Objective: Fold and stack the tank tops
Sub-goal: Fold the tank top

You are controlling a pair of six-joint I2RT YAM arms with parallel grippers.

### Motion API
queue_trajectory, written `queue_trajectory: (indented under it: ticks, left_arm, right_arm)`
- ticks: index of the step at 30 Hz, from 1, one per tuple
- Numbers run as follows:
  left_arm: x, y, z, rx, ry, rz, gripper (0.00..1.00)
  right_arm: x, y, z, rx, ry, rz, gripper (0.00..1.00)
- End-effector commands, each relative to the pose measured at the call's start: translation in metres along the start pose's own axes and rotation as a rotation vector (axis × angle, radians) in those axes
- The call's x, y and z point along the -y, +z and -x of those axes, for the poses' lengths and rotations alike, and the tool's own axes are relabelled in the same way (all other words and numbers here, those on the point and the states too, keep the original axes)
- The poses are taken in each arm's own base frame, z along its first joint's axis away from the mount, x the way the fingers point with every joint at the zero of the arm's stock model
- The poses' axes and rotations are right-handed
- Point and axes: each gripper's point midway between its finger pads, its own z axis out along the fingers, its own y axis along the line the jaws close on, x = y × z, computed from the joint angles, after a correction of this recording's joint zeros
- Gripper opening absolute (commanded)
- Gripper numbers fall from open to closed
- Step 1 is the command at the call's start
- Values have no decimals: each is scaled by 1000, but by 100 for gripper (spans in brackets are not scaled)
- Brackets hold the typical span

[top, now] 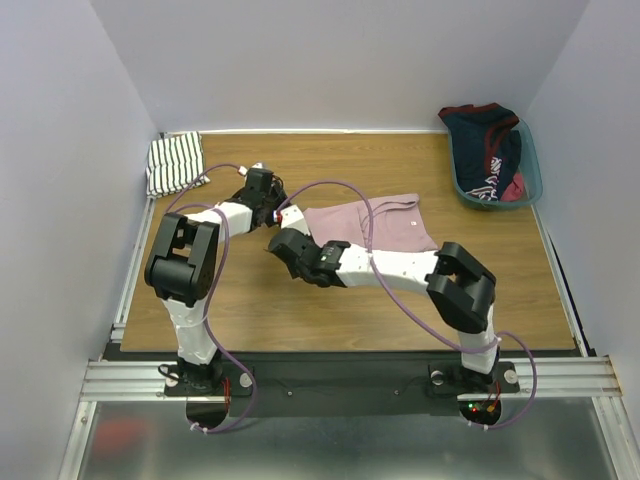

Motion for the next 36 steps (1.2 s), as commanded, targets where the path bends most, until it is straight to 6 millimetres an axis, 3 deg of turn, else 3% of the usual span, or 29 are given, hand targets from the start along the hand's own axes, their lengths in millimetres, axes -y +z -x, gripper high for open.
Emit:
queue_trajectory:
  ticks: [1, 10, 16, 19, 27, 33, 34, 36]
  left_arm:
    - [26, -15, 8, 5, 45, -128, 51]
    - [35, -20, 2, -20, 36, -202, 51]
    - [39, -31, 5, -6, 29, -222, 51]
    - [41, -35, 5, -1, 20, -230, 51]
    - [36, -51, 7, 20, -14, -239, 51]
    - [38, -63, -1, 20, -28, -286, 52]
    - [36, -66, -8, 6, -31, -297, 52]
    - [38, -70, -11, 7, -38, -325, 52]
  right_arm:
    - [10, 11, 5, 27, -47, -108, 43]
    - [8, 33, -13, -5, -92, -146, 42]
    - [3, 29, -27, -22, -104, -140, 43]
    - [5, 36, -43, -50, -121, -158, 42]
    - [11, 36, -56, -73, -127, -169, 24]
    - [10, 23, -53, -82, -128, -114, 1]
    - [8, 16, -44, -63, -112, -88, 0]
    - [2, 8, -49, -80, -105, -19, 0]
